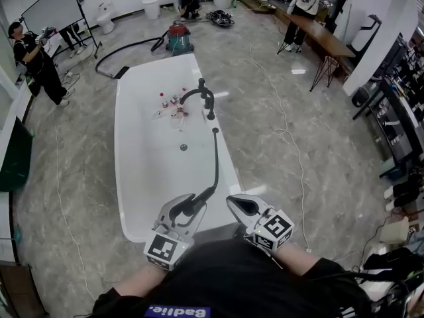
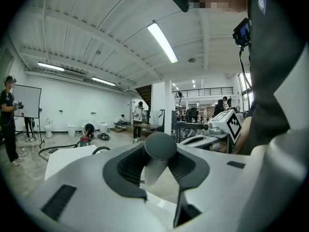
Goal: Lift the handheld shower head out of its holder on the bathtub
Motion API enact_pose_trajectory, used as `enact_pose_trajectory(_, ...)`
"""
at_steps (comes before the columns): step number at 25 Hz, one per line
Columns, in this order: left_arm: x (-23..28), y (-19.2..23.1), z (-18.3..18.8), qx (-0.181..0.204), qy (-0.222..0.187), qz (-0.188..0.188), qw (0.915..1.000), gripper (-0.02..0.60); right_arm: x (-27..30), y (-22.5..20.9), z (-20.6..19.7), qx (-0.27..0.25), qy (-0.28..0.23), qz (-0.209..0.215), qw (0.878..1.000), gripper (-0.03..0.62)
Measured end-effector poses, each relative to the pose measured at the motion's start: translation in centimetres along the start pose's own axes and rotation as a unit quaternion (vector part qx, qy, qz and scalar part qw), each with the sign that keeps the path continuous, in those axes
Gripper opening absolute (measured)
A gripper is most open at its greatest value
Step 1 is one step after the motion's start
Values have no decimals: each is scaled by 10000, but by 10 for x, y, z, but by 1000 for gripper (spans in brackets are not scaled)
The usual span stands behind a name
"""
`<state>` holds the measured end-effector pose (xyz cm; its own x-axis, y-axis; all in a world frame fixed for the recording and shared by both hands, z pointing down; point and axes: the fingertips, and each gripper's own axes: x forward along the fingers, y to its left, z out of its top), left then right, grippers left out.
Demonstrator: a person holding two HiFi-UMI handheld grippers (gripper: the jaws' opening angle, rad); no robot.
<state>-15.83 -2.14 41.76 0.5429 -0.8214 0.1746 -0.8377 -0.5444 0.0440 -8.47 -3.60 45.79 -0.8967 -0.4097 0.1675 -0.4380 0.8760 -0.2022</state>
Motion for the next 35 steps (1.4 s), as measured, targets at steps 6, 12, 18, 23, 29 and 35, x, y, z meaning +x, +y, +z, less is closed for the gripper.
enact_pose_trajectory(6, -8, -17, -5, 24, 0, -142, 9999, 135, 0, 12, 2, -88, -47, 20, 9999, 2)
enact_pose_trajectory(12, 2, -29, -17, 66, 121, -330, 9994, 135, -3, 12, -3, -136, 27, 38, 9999, 2)
enact_pose_trajectory(18, 8, -35, -10, 149, 140, -431, 9989, 135, -7, 8, -6, -145, 109, 74, 9998, 2)
enact_pose_trajectory(23, 15, -34, -10, 103, 114, -429, 9990, 135, -7, 2, -9, -112, 118, 73, 9998, 1)
enact_pose_trajectory(29, 21, -36, -2, 110, 58, -466, 9988, 135, -10, -4, -3, -110, 97, 70, 9999, 0)
enact_pose_trajectory(35, 24, -39, 0, 113, 1, -466, 9988, 135, -15, -10, -4, -94, 86, 22, 9999, 0)
